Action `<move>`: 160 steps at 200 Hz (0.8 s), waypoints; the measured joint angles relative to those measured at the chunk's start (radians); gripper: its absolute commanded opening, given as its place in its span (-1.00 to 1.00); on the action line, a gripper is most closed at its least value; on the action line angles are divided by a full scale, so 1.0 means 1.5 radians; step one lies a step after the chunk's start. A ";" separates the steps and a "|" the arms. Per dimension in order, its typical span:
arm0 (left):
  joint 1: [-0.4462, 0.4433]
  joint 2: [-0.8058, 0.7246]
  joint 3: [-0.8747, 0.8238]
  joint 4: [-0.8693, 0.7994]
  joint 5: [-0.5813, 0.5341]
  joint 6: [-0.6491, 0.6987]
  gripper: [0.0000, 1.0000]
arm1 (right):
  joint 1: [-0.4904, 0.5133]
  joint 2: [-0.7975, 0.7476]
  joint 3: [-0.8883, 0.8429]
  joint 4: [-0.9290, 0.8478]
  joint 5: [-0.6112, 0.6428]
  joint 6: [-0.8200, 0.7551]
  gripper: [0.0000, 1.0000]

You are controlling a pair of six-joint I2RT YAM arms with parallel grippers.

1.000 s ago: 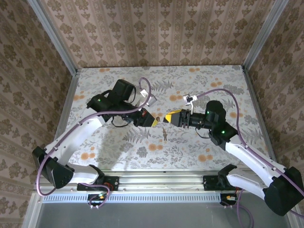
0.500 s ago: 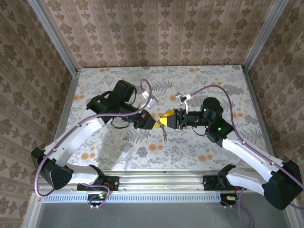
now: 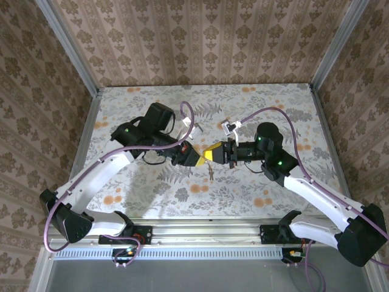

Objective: Unlock with the key

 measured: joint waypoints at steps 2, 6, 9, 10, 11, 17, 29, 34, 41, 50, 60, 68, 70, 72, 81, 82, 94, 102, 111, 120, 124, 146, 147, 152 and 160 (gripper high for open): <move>0.000 0.000 0.000 -0.001 0.001 0.000 -1.00 | 0.000 0.000 0.001 -0.001 0.000 -0.001 -1.00; 0.000 0.000 0.000 0.000 0.001 0.000 -1.00 | 0.000 0.000 0.002 -0.003 0.000 -0.003 -1.00; 0.000 0.000 0.000 0.000 0.001 0.000 -1.00 | 0.000 0.000 0.002 -0.005 0.000 -0.005 -1.00; 0.000 0.000 0.000 0.000 0.000 0.000 -1.00 | 0.000 0.000 0.003 -0.005 0.000 -0.006 -1.00; 0.000 0.000 0.000 0.000 0.000 0.000 -1.00 | 0.000 0.000 0.003 -0.005 0.000 -0.007 -1.00; 0.001 0.000 0.000 0.000 0.000 0.000 -0.75 | 0.000 0.000 0.003 -0.009 0.002 -0.011 -1.00; 0.002 0.000 -0.002 0.007 -0.007 -0.004 -0.39 | 0.000 0.000 0.004 -0.016 0.011 -0.018 -1.00; 0.003 -0.001 -0.003 0.014 -0.013 -0.007 -0.27 | 0.001 -0.001 0.005 -0.019 0.014 -0.019 -1.00; 0.009 -0.003 -0.010 0.028 -0.022 -0.014 -0.16 | 0.002 -0.002 0.005 -0.022 0.025 -0.021 -1.00; 0.022 -0.012 -0.027 0.051 -0.033 -0.031 -0.07 | 0.002 -0.004 0.004 -0.025 0.040 -0.022 -1.00; 0.043 -0.034 -0.057 0.088 -0.044 -0.054 0.01 | 0.001 -0.010 0.004 -0.027 0.063 -0.020 -1.00; 0.063 -0.059 -0.089 0.126 -0.051 -0.079 0.06 | 0.000 -0.014 0.004 -0.026 0.083 -0.019 -1.00; 0.069 -0.067 -0.099 0.137 -0.051 -0.088 0.08 | 0.000 -0.015 0.004 -0.025 0.089 -0.017 -1.00; 0.075 -0.075 -0.108 0.147 -0.053 -0.096 0.09 | 0.000 -0.016 0.004 -0.024 0.092 -0.018 -1.00; 0.102 -0.111 -0.149 0.193 -0.062 -0.131 0.12 | -0.002 -0.021 0.002 -0.017 0.111 -0.013 -1.00; 0.105 -0.114 -0.152 0.197 -0.063 -0.134 0.12 | -0.002 -0.021 0.002 -0.017 0.113 -0.012 -1.00; 0.144 -0.162 -0.207 0.264 -0.074 -0.189 0.14 | -0.002 -0.026 -0.003 0.000 0.137 -0.004 -1.00; 0.164 -0.187 -0.237 0.305 -0.084 -0.226 0.17 | -0.002 -0.028 -0.007 0.012 0.153 0.004 -1.00; 0.180 -0.210 -0.266 0.351 -0.093 -0.263 0.19 | -0.002 -0.028 -0.016 0.032 0.172 0.016 -1.00; 0.190 -0.229 -0.298 0.403 -0.103 -0.303 0.25 | -0.002 -0.028 -0.027 0.051 0.190 0.026 -1.00; 0.193 -0.237 -0.314 0.431 -0.107 -0.325 0.27 | -0.002 -0.028 -0.033 0.059 0.199 0.035 -1.00; 0.199 -0.255 -0.395 0.573 -0.132 -0.428 0.34 | -0.001 -0.022 -0.057 0.102 0.246 0.068 -1.00; 0.199 -0.255 -0.398 0.577 -0.133 -0.431 0.35 | -0.001 -0.022 -0.057 0.104 0.247 0.069 -1.00; 0.199 -0.254 -0.416 0.612 -0.140 -0.455 0.37 | -0.001 -0.019 -0.062 0.115 0.258 0.076 -1.00; 0.198 -0.251 -0.441 0.660 -0.150 -0.489 0.38 | 0.000 -0.015 -0.069 0.134 0.273 0.089 -1.00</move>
